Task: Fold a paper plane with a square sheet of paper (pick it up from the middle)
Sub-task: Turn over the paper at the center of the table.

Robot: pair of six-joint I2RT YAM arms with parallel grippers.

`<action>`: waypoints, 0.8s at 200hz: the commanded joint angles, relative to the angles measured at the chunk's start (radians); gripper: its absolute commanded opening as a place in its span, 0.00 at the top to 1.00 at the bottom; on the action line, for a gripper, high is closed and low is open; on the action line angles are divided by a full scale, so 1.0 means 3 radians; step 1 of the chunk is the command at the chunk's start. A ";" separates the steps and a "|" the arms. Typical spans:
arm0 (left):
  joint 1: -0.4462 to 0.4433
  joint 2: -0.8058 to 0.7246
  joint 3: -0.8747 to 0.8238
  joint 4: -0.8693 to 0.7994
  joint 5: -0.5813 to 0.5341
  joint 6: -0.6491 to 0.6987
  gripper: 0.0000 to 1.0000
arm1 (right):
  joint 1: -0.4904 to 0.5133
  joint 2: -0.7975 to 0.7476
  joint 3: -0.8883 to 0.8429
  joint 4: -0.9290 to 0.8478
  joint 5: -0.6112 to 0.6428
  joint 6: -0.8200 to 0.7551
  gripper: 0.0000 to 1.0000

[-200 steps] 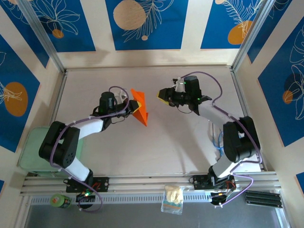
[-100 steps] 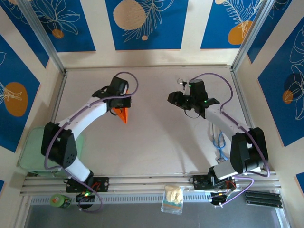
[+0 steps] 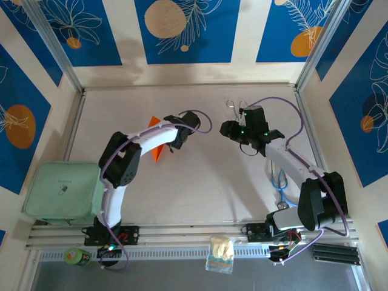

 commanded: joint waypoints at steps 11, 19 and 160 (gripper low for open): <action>-0.0116 0.0295 0.0271 -0.0256 -0.0273 0.0053 0.95 | -0.0085 -0.0120 -0.0062 -0.0139 0.0091 -0.0017 0.50; -0.0133 0.0360 0.0291 -0.0254 -0.0278 0.0039 0.95 | -0.0100 -0.0126 -0.0069 -0.0144 0.0082 -0.0011 0.50; -0.0280 0.0613 0.0441 -0.0308 0.0329 -0.0343 0.70 | -0.0200 -0.0035 -0.0131 -0.0107 -0.0048 0.0102 0.51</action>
